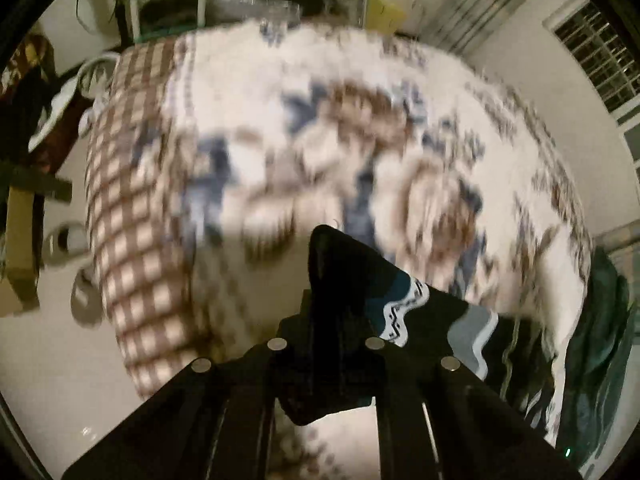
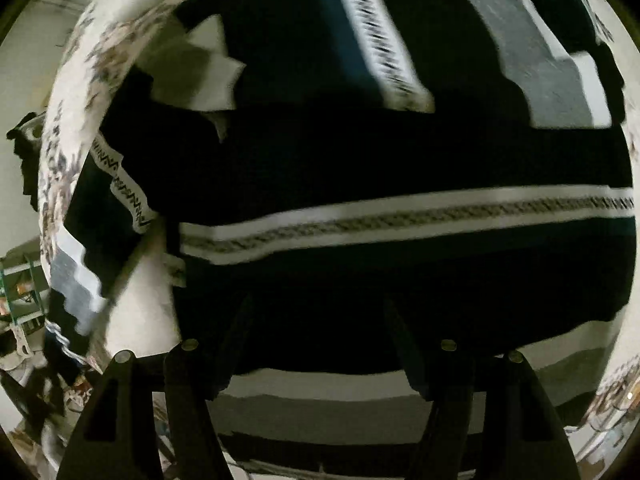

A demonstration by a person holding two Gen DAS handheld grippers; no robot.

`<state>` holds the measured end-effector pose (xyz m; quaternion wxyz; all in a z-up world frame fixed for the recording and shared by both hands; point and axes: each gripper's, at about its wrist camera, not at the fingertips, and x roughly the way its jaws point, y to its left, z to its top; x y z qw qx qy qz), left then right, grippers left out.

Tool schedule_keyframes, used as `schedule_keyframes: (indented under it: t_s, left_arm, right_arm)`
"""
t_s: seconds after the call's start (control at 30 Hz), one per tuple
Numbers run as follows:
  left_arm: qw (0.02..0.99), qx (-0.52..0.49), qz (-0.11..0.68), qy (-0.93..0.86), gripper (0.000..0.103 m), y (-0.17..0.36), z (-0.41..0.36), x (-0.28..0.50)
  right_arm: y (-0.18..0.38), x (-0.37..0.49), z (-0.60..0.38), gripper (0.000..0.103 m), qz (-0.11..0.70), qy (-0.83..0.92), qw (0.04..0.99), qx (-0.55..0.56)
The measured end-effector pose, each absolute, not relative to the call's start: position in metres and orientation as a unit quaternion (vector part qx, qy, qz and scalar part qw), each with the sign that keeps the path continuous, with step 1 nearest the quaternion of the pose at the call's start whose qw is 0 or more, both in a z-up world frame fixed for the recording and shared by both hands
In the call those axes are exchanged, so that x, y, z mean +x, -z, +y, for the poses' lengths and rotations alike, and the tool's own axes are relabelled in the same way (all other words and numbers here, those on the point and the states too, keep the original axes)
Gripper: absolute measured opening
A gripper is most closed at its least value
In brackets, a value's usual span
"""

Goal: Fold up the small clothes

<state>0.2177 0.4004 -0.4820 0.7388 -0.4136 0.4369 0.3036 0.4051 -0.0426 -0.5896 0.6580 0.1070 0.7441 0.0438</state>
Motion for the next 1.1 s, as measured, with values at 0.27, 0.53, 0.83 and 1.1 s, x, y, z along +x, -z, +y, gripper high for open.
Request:
schedule_keyframes:
  t_s: [0.27, 0.53, 0.83, 1.1]
  left_arm:
    - [0.725, -0.397, 0.478, -0.297, 0.028, 0.498, 0.427, 0.251]
    - [0.741, -0.357, 0.511, -0.251, 0.06, 0.475, 0.336, 0.267]
    - [0.733, -0.352, 0.582, 0.009, 0.06, 0.516, 0.145, 0.44]
    - [0.725, -0.301, 0.617, 0.058, 0.03, 0.565, 0.058, 0.535]
  right_arm:
    - [0.586, 0.408, -0.036, 0.082, 0.734, -0.055, 0.661, 0.146]
    - [0.554, 0.423, -0.118, 0.082, 0.701, 0.002, 0.68, 0.215]
    - [0.563, 0.415, -0.276, 0.083, 0.668, 0.107, 0.689, 0.261]
    - [0.589, 0.415, -0.336, 0.082, 0.657, 0.132, 0.681, 0.296]
